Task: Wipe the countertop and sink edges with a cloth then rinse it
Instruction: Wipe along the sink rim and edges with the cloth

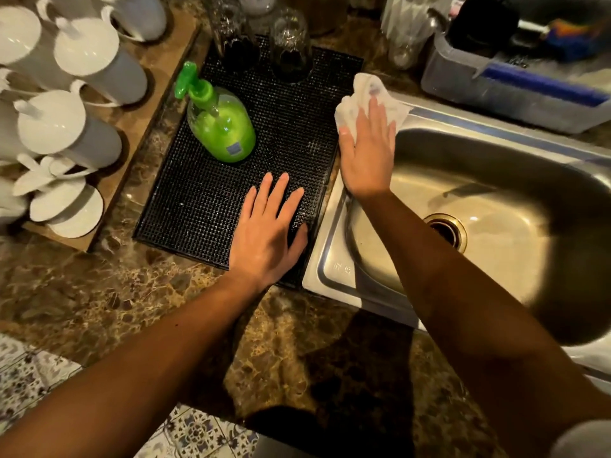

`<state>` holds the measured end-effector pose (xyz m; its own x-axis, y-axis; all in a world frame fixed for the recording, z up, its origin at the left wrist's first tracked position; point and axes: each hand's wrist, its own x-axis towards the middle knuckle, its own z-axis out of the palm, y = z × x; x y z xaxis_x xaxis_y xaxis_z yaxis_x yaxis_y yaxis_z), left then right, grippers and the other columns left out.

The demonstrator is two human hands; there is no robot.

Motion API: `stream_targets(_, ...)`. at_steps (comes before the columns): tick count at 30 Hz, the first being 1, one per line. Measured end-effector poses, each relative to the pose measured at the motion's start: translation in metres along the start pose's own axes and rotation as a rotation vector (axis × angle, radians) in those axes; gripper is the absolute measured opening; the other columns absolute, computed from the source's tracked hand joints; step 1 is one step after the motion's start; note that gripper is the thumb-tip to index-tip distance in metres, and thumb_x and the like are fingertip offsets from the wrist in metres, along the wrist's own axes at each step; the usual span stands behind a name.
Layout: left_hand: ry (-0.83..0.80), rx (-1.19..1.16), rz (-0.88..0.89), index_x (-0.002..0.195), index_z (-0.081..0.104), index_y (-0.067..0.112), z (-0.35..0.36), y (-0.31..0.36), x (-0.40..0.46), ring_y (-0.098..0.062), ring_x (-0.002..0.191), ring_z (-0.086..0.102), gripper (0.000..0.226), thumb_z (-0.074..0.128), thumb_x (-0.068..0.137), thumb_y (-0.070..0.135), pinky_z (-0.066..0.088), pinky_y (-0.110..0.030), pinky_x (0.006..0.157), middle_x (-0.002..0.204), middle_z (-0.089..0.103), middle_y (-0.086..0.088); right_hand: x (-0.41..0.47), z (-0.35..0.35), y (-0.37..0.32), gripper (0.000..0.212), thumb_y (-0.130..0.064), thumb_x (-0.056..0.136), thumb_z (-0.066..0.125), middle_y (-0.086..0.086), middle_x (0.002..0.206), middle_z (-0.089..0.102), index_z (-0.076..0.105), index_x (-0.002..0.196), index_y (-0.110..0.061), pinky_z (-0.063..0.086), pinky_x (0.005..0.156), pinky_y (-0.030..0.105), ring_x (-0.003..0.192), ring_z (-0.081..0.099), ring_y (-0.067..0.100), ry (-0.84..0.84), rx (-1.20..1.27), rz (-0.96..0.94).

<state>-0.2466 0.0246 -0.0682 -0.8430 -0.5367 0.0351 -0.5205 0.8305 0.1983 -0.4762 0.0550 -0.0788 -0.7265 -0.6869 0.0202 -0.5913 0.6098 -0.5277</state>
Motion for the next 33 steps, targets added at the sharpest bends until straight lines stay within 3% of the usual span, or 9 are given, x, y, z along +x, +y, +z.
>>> stream_targets(8, -0.010, 0.020, 0.000, 0.159, 0.038, 0.015, 0.000, 0.000, -0.001, -0.034, 0.160, 0.014, 0.062, 0.044, 0.104, 0.044, 0.018, -0.053, 0.128, 0.171, 0.023, -0.013, -0.021, 0.000, -0.006, 0.059, -0.029, 0.102, 0.036, 0.018, 0.168, 0.024, 0.037, 0.156, -0.006, 0.008, 0.130, 0.047, 0.158, 0.016, 0.034, -0.033, 0.073, 0.003)
stream_targets(12, -0.002, 0.021, 0.000, 0.158, 0.039, 0.016, -0.001, 0.001, -0.001, -0.034, 0.160, 0.016, 0.061, 0.043, 0.104, 0.044, 0.019, -0.053, 0.128, 0.171, 0.025, -0.013, -0.066, 0.007, -0.010, 0.054, -0.024, 0.103, 0.044, 0.020, 0.166, 0.028, 0.042, 0.154, -0.003, 0.021, 0.128, 0.049, 0.157, 0.020, 0.035, 0.024, 0.166, -0.025)
stream_targets(17, -0.013, 0.040, -0.003, 0.159, 0.038, 0.016, -0.002, 0.003, -0.001, -0.032, 0.160, 0.014, 0.061, 0.041, 0.105, 0.045, 0.019, -0.053, 0.128, 0.171, 0.023, -0.012, -0.115, 0.002, -0.005, 0.054, -0.028, 0.109, 0.043, 0.015, 0.172, 0.014, 0.033, 0.160, -0.011, 0.017, 0.120, 0.022, 0.160, 0.011, 0.027, -0.089, 0.216, -0.032)
stream_targets(19, -0.020, 0.050, -0.006, 0.159, 0.038, 0.016, -0.002, 0.001, -0.001, -0.032, 0.160, 0.013, 0.061, 0.040, 0.105, 0.046, 0.018, -0.053, 0.128, 0.171, 0.023, -0.012, -0.126, -0.004, -0.004, 0.056, -0.033, 0.109, 0.040, 0.015, 0.172, 0.011, 0.030, 0.161, -0.013, 0.021, 0.114, 0.018, 0.159, 0.014, 0.028, -0.138, 0.214, -0.042)
stream_targets(23, -0.023, 0.054, -0.016, 0.159, 0.038, 0.017, -0.002, 0.002, -0.001, -0.032, 0.161, 0.013, 0.062, 0.037, 0.105, 0.047, 0.017, -0.052, 0.129, 0.171, 0.023, -0.012, -0.159, -0.012, -0.001, 0.059, -0.038, 0.108, 0.036, 0.014, 0.171, 0.016, 0.029, 0.162, -0.015, 0.030, 0.115, 0.024, 0.155, 0.027, 0.027, -0.204, 0.195, -0.085)
stream_targets(26, -0.017, 0.053, -0.019, 0.159, 0.038, 0.016, -0.002, 0.002, -0.001, -0.032, 0.160, 0.014, 0.062, 0.036, 0.105, 0.048, 0.018, -0.053, 0.128, 0.171, 0.024, -0.012, -0.184, -0.015, 0.002, 0.058, -0.037, 0.108, 0.037, 0.014, 0.170, 0.020, 0.028, 0.162, -0.018, 0.040, 0.115, 0.037, 0.150, 0.035, 0.029, -0.252, 0.121, -0.104)
stream_targets(28, -0.014, 0.054, -0.014, 0.159, 0.038, 0.016, -0.002, 0.002, -0.001, -0.032, 0.160, 0.014, 0.062, 0.036, 0.105, 0.048, 0.018, -0.053, 0.128, 0.171, 0.023, -0.012, -0.194, -0.015, 0.003, 0.059, -0.036, 0.108, 0.038, 0.013, 0.171, 0.019, 0.027, 0.163, -0.017, 0.033, 0.122, 0.041, 0.154, 0.028, 0.029, -0.250, 0.061, -0.110)
stream_targets(31, -0.005, 0.049, -0.006, 0.158, 0.039, 0.016, 0.000, 0.002, -0.001, -0.033, 0.160, 0.014, 0.062, 0.038, 0.106, 0.047, 0.018, -0.052, 0.128, 0.171, 0.024, -0.013, -0.195, -0.011, -0.003, 0.058, -0.037, 0.110, 0.036, 0.005, 0.172, 0.013, 0.022, 0.163, -0.019, 0.014, 0.126, 0.036, 0.158, 0.008, 0.014, -0.231, 0.075, -0.061)
stream_targets(33, 0.002, 0.045, 0.001, 0.158, 0.039, 0.015, 0.001, -0.001, -0.002, -0.033, 0.160, 0.015, 0.061, 0.040, 0.106, 0.047, 0.018, -0.052, 0.128, 0.171, 0.025, -0.013, -0.182, -0.005, -0.008, 0.057, -0.036, 0.112, 0.036, 0.006, 0.172, 0.013, 0.019, 0.164, -0.021, 0.014, 0.126, 0.034, 0.157, 0.004, 0.011, -0.223, 0.164, -0.014)
